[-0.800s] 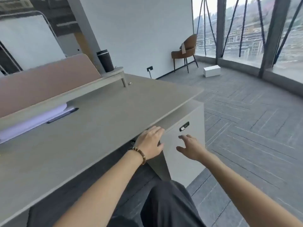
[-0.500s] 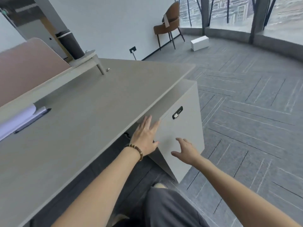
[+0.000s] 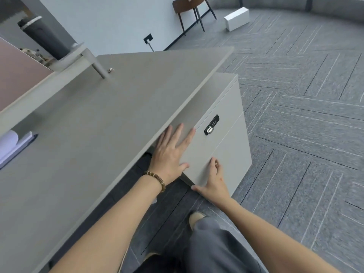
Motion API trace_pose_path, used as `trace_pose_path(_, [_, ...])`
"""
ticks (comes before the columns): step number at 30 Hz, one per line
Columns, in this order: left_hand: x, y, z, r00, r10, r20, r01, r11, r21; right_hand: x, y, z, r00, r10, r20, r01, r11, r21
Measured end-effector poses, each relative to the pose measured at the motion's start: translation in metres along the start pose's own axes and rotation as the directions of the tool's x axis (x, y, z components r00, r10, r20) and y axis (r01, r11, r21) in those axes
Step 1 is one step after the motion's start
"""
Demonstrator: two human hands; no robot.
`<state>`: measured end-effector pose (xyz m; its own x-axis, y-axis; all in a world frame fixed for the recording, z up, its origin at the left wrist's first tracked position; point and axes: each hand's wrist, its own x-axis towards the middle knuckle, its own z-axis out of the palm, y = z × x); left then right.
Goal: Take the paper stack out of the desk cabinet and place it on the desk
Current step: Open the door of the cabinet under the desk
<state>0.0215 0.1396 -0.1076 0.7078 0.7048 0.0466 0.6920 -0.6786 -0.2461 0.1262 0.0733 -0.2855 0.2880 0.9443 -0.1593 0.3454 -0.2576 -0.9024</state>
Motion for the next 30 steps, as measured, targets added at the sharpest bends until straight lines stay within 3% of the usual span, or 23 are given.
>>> trace_pose_path(9, [0.0,0.002,-0.001,1.0,-0.016,-0.027,0.016,1.0,-0.002,0.002,-0.007,0.02,0.983,0.04,-0.177,-0.05,0.997,-0.052])
trace_pose_path(20, [-0.001,0.009,-0.01,0.999,-0.046,0.021,0.046,0.999,0.02,-0.016,0.008,-0.008,0.988,-0.036,-0.147,0.002,0.975,-0.223])
trace_pose_path(30, [-0.007,0.041,-0.029,0.974,-0.206,0.097,0.197,0.976,0.094,-0.055,0.049,-0.083,0.933,-0.359,-0.008,0.322,0.844,-0.429])
